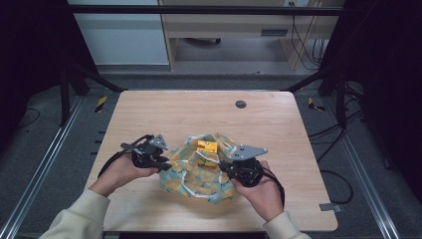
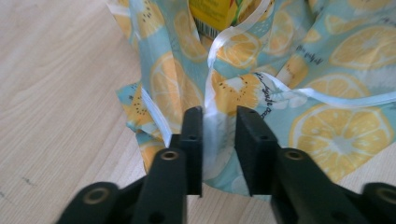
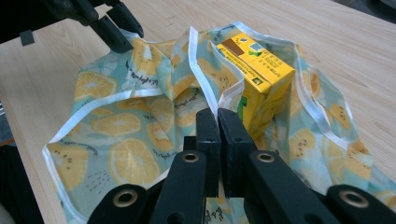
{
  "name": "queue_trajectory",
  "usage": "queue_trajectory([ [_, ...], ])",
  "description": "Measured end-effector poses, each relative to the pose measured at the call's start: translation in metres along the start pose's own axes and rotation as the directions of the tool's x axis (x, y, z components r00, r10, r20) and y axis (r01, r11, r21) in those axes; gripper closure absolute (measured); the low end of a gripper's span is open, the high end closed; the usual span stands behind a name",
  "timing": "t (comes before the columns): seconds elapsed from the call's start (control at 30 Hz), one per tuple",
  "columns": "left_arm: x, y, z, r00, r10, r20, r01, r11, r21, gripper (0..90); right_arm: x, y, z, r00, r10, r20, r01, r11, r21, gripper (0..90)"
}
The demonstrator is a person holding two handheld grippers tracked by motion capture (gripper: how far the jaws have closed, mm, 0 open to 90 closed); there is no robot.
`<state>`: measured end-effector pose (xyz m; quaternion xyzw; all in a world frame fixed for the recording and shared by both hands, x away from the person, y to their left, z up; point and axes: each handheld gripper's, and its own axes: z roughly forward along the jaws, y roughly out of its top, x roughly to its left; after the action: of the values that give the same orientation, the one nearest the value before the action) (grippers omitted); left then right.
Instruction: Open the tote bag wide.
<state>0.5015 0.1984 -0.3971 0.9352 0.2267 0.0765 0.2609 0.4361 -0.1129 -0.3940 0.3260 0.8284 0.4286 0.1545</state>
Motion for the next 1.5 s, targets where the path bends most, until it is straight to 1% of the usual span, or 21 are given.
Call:
queue_trajectory([
  [0.13, -0.008, -0.005, -0.012, 0.9993, 0.006, -0.036, -0.008, 0.999, -0.045, 82.1, 0.0, -0.004, -0.008, 1.0, 0.0, 0.006, 0.0, 1.0, -0.009, 88.0],
  [0.27, -0.017, -0.014, -0.02, 0.9992, 0.008, -0.038, -0.011, 0.9962, -0.086, 83.9, 0.0, -0.015, -0.014, 1.0, 0.002, 0.007, -0.002, 0.9999, -0.012, 88.1],
  [0.3, -0.019, -0.017, -0.022, 0.999, 0.009, -0.043, -0.013, 0.996, -0.088, 84.0, 0.001, -0.018, -0.015, 1.0, 0.002, 0.006, -0.002, 0.9999, -0.01, 88.1],
  [0.33, -0.021, -0.019, -0.023, 0.9991, 0.001, -0.042, -0.006, 0.9943, -0.107, 84.1, 0.001, -0.02, -0.016, 1.0, 0.004, 0.005, -0.004, 0.9999, -0.009, 88.1],
  [0.37, -0.022, -0.021, -0.024, 0.9992, 0.009, -0.038, -0.013, 0.9944, -0.105, 84.2, 0.001, -0.024, -0.017, 1.0, 0.005, 0.003, -0.005, 0.9999, -0.011, 88.1],
  [0.47, -0.028, -0.026, -0.025, 0.9991, 0.006, -0.042, -0.011, 0.9922, -0.124, 84.6, 0.0, -0.029, -0.018, 0.9997, 0.023, -0.005, -0.023, 0.9994, -0.027, 88.1],
  [0.53, -0.029, -0.03, -0.024, 0.9989, 0.013, -0.044, -0.019, 0.9925, -0.121, 85.4, -0.001, -0.034, -0.019, 0.9996, 0.029, -0.009, -0.029, 0.9992, -0.029, 88.1],
  [0.6, -0.029, -0.035, -0.022, 0.9991, 0.011, -0.041, -0.016, 0.9932, -0.115, 86.3, -0.001, -0.039, -0.019, 0.9994, 0.033, -0.015, -0.033, 0.9991, -0.027, 88.2],
  [0.7, -0.029, -0.041, -0.017, 0.9994, -0.006, -0.034, 0.002, 0.9937, -0.112, 87.3, -0.002, -0.046, -0.019, 0.9988, 0.044, -0.022, -0.045, 0.9988, -0.018, 88.3],
  [0.8, -0.031, -0.046, -0.011, 0.9996, -0.015, -0.024, 0.012, 0.9948, -0.101, 88.0, -0.001, -0.053, -0.017, 0.9987, 0.037, -0.036, -0.037, 0.9993, 0.004, 88.2],
  [0.87, -0.033, -0.049, -0.007, 0.9997, -0.018, -0.017, 0.016, 0.9947, -0.102, 88.2, 0.0, -0.057, -0.015, 0.9984, 0.037, -0.042, -0.036, 0.9992, 0.017, 88.1],
  [1.0, -0.039, -0.051, -0.002, 0.9996, -0.005, -0.026, 0.003, 0.9958, -0.091, 88.2, 0.003, -0.063, -0.011, 0.9981, 0.037, -0.05, -0.035, 0.9989, 0.031, 87.9],
  [1.1, -0.041, -0.053, 0.002, 0.9996, 0.007, -0.027, -0.009, 0.997, -0.077, 88.2, 0.005, -0.066, -0.007, 0.9978, 0.026, -0.06, -0.023, 0.9984, 0.052, 87.2],
  [1.17, -0.042, -0.055, 0.004, 0.9997, 0.005, -0.024, -0.007, 0.9972, -0.074, 88.1, 0.006, -0.068, -0.004, 0.9965, 0.024, -0.08, -0.019, 0.9974, 0.07, 85.3],
  [1.3, -0.043, -0.056, 0.008, 0.9996, 0.005, -0.029, -0.007, 0.9975, -0.07, 87.9, 0.007, -0.071, 0.001, 0.9969, 0.025, -0.075, -0.018, 0.995, 0.098, 80.1],
  [1.43, -0.044, -0.057, 0.01, 0.9996, 0.011, -0.027, -0.012, 0.9981, -0.061, 87.9, 0.005, -0.068, -0.001, 0.9979, 0.031, -0.057, -0.026, 0.996, 0.085, 70.0],
  [1.5, -0.044, -0.058, 0.012, 0.9995, 0.013, -0.028, -0.014, 0.9982, -0.058, 87.8, 0.004, -0.064, -0.004, 0.9987, 0.028, -0.043, -0.025, 0.9977, 0.063, 66.6],
])
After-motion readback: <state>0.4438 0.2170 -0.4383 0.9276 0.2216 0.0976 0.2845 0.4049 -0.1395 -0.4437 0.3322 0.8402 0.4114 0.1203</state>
